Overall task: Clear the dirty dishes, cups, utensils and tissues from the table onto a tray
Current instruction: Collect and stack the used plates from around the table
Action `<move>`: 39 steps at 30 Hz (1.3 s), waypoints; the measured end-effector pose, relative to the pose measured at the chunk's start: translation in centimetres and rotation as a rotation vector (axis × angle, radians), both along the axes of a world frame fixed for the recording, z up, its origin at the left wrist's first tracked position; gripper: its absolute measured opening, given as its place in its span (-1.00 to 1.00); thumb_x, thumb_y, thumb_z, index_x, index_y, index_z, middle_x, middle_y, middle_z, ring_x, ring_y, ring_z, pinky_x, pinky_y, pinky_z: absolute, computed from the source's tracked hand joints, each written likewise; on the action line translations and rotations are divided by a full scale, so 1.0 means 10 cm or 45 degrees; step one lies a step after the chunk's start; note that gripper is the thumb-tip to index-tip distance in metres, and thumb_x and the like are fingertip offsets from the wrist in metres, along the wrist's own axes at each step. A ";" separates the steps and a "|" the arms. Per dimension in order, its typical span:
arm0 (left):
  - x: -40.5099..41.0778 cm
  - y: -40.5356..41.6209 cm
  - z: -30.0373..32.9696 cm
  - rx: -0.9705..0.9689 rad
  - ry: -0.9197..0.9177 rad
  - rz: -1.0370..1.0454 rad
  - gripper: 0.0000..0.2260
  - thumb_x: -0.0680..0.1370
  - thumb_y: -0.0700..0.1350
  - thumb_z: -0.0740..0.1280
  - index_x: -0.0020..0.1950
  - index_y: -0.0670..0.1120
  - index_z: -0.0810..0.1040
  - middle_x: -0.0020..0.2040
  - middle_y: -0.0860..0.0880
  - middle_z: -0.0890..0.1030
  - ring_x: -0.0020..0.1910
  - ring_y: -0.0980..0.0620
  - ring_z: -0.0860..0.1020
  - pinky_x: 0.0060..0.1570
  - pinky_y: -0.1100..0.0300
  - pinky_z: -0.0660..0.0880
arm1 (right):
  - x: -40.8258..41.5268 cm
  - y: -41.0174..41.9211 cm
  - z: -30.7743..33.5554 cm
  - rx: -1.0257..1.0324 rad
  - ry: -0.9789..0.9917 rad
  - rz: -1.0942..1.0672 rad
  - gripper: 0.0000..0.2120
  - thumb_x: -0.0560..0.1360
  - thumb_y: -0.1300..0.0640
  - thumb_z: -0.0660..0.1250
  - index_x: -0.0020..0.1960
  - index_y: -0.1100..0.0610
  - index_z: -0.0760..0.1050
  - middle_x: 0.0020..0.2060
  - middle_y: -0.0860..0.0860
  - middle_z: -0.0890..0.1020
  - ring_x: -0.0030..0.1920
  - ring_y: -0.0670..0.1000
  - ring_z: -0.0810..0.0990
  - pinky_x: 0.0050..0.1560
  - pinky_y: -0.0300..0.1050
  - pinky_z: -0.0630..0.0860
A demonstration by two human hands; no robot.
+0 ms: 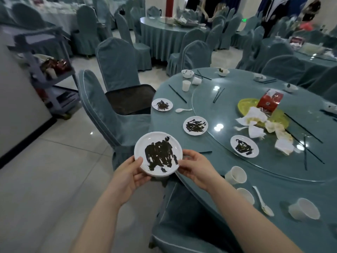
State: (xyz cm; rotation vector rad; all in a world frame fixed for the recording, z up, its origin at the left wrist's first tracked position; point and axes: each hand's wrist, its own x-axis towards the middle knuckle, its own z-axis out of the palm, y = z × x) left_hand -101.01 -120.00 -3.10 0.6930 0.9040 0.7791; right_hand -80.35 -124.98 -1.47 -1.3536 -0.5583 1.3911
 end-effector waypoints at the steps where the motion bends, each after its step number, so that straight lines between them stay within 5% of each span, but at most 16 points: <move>1: -0.01 0.06 -0.01 0.004 0.017 0.002 -0.86 0.57 -0.17 0.27 0.10 -0.06 0.55 -0.15 -0.08 0.70 -0.29 0.04 0.66 -0.31 0.18 0.61 | -0.01 0.07 0.00 -0.004 -0.003 0.000 -0.68 0.47 0.47 0.28 0.18 0.24 0.47 -0.27 0.05 0.68 -0.27 -0.02 0.67 -0.18 -0.17 0.63; 13: -0.63 1.72 0.30 0.123 0.047 -0.016 -0.77 0.57 -0.22 0.28 0.23 -0.11 0.50 -0.01 -0.13 0.69 -0.20 -0.01 0.67 -0.32 0.19 0.60 | -0.38 1.32 0.08 0.058 0.032 -0.414 -0.83 0.52 0.37 0.27 0.08 0.24 0.54 -0.24 0.11 0.64 -0.29 0.01 0.60 -0.26 -0.21 0.58; 21: -0.74 2.61 0.64 0.224 -0.036 -0.092 -0.86 0.58 -0.21 0.27 0.12 -0.10 0.54 -0.14 -0.07 0.71 -0.25 0.03 0.68 -0.27 0.20 0.62 | -0.36 1.65 0.19 0.098 -0.006 -0.744 -0.85 0.52 0.37 0.27 0.04 0.24 0.54 -0.26 0.10 0.65 -0.31 0.00 0.60 -0.30 -0.22 0.57; 31: -0.25 3.35 0.72 0.352 -0.053 -0.287 -0.82 0.58 -0.20 0.26 0.14 -0.08 0.56 -0.04 -0.08 0.70 -0.19 0.03 0.67 -0.18 0.19 0.63 | 0.72 1.69 -0.37 -0.325 -0.743 -0.902 -0.85 0.46 0.32 0.36 0.03 0.25 0.58 -0.25 0.06 0.62 -0.32 -0.01 0.53 -0.23 -0.17 0.51; 35: 0.17 3.82 0.65 0.377 0.002 -0.343 -0.80 0.58 -0.21 0.24 0.16 -0.08 0.56 -0.08 -0.06 0.69 -0.23 0.06 0.65 -0.18 0.20 0.63 | 1.27 1.81 -0.77 -0.599 -1.082 -0.857 -0.83 0.43 0.21 0.39 0.02 0.15 0.60 -0.11 0.04 0.66 -0.16 0.00 0.57 -0.12 -0.15 0.42; 39: 0.73 4.17 0.56 0.360 0.028 -0.392 -0.81 0.58 -0.22 0.22 0.13 -0.08 0.56 -0.13 -0.04 0.70 -0.27 0.09 0.65 -0.27 0.24 0.60 | 1.69 2.03 -1.12 -0.772 -1.093 -0.817 -0.68 0.44 0.12 0.41 0.17 0.19 0.54 0.07 0.10 0.64 0.07 0.10 0.58 0.03 -0.11 0.41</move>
